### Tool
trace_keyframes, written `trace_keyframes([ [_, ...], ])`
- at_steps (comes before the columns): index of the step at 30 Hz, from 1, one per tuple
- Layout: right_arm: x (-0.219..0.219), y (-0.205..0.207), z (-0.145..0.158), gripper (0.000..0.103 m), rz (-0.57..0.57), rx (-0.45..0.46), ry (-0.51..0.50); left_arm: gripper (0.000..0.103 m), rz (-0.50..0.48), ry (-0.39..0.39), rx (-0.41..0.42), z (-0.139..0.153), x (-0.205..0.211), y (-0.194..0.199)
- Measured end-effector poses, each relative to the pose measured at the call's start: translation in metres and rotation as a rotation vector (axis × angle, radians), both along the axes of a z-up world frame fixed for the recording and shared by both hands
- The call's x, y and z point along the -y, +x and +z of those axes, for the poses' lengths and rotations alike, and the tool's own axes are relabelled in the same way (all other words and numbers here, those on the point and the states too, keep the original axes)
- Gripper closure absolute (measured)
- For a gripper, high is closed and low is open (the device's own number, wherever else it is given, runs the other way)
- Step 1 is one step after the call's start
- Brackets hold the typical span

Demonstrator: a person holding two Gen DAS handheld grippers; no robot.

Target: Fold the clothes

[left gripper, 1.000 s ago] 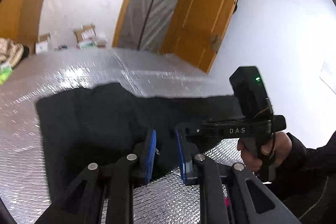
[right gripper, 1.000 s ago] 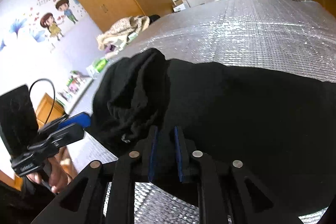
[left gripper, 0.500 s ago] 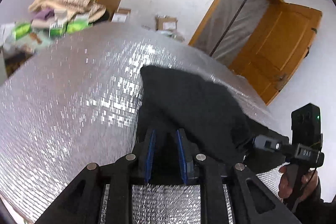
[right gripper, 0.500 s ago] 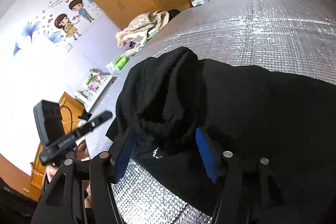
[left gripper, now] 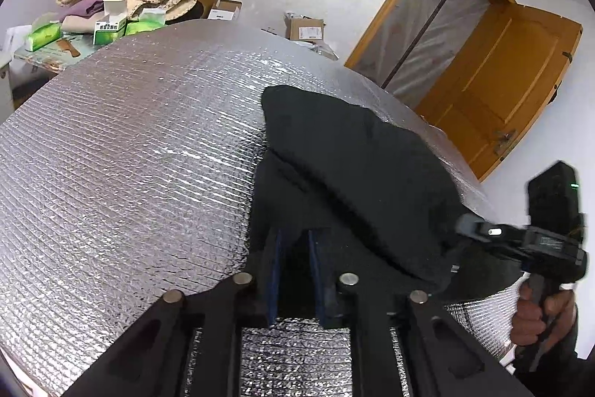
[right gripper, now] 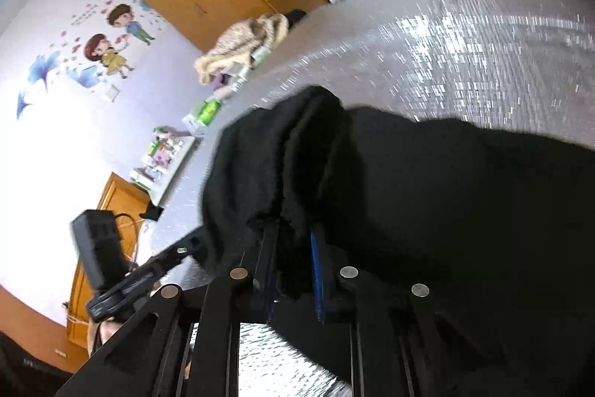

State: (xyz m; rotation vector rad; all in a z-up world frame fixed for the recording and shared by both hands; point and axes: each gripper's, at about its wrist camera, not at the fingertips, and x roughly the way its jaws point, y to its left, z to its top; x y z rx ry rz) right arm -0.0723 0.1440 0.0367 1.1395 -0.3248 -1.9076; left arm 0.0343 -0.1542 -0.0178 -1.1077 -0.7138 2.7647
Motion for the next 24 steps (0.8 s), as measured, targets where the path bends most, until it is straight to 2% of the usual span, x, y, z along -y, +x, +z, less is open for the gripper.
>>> trace_keyframes([
  [3,-0.008,0.011,0.007,0.087,0.006,-0.017,-0.021,0.097,0.0,0.009,0.002,-0.001,0.005,-0.003],
  [6,-0.015,0.006,-0.016,0.087,-0.015,0.064,0.013,0.097,-0.004,0.012,0.0,-0.002,0.009,-0.007],
  [9,-0.027,0.001,-0.03,0.079,-0.042,0.127,0.002,0.097,-0.011,0.017,0.001,-0.001,0.011,-0.008],
  [11,-0.032,0.002,-0.019,0.069,-0.071,0.068,0.022,0.097,-0.012,0.031,0.005,0.0,0.012,-0.008],
  [13,-0.034,-0.001,-0.006,0.068,-0.087,0.018,0.01,0.097,-0.013,0.046,0.007,0.001,0.013,-0.009],
  [18,-0.026,-0.026,0.006,0.058,-0.107,-0.009,-0.03,0.097,-0.015,0.027,0.002,0.003,0.012,-0.011],
  [20,-0.017,-0.044,-0.001,0.058,-0.114,0.025,-0.03,0.097,-0.018,0.023,0.002,0.003,0.01,-0.012],
  [24,-0.003,-0.074,-0.026,0.058,-0.111,0.166,-0.037,0.097,-0.025,-0.013,-0.006,0.001,0.006,-0.012],
])
